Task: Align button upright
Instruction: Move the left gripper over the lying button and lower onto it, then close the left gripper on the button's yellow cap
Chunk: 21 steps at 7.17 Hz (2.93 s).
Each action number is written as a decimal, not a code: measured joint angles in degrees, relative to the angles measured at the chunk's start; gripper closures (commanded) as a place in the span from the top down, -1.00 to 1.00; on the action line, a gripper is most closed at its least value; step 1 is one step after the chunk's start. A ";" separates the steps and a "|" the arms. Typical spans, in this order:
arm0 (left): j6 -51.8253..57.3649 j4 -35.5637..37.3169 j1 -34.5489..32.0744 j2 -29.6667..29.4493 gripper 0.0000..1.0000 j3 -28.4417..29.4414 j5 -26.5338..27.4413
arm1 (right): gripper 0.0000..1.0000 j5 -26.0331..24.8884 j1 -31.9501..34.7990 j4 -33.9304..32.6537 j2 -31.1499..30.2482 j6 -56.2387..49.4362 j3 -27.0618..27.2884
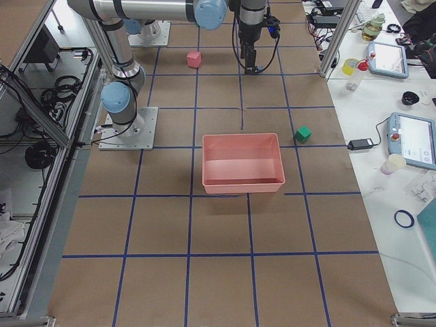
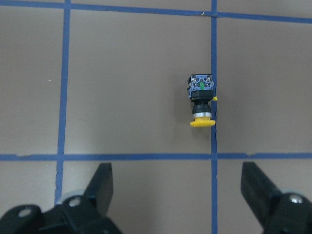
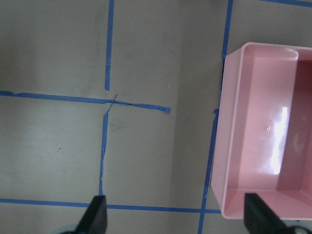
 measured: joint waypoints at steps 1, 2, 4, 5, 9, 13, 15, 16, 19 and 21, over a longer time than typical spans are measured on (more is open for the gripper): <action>-2.60 4.03 -2.11 -2.50 0.86 -0.84 1.72 | 1.00 0.06 1.00 -0.02 0.00 1.39 0.10; -4.81 8.27 -3.92 -4.76 0.86 -2.08 2.92 | 1.00 0.09 1.45 -0.01 -0.02 1.98 0.20; -6.75 16.27 -5.45 -8.26 0.86 -4.79 4.22 | 1.00 0.15 2.29 -0.33 -0.24 2.55 0.53; -7.76 19.58 -5.76 -9.71 0.86 -6.08 4.37 | 1.00 0.15 2.98 -0.53 -0.50 4.16 0.64; -11.73 29.25 -8.03 -15.58 0.79 -7.84 9.08 | 1.00 2.82 5.57 -0.61 -0.64 9.04 0.94; -12.19 35.04 -8.57 -20.30 0.77 -5.08 10.67 | 1.00 3.85 5.65 -0.47 -0.44 8.69 1.12; -12.14 36.02 -8.58 -21.99 0.73 -4.37 10.71 | 1.00 3.75 5.61 -0.58 -0.38 8.75 1.14; -12.14 36.21 -8.58 -22.72 0.70 -3.51 10.69 | 1.00 3.73 5.58 -0.62 -0.38 8.78 1.14; -12.11 36.30 -8.58 -24.55 0.70 -1.87 10.77 | 1.00 3.55 5.49 -0.82 -0.38 8.81 1.14; -12.06 36.30 -8.58 -24.72 0.51 -1.80 10.85 | 1.00 3.60 5.46 -0.92 -0.37 8.83 1.14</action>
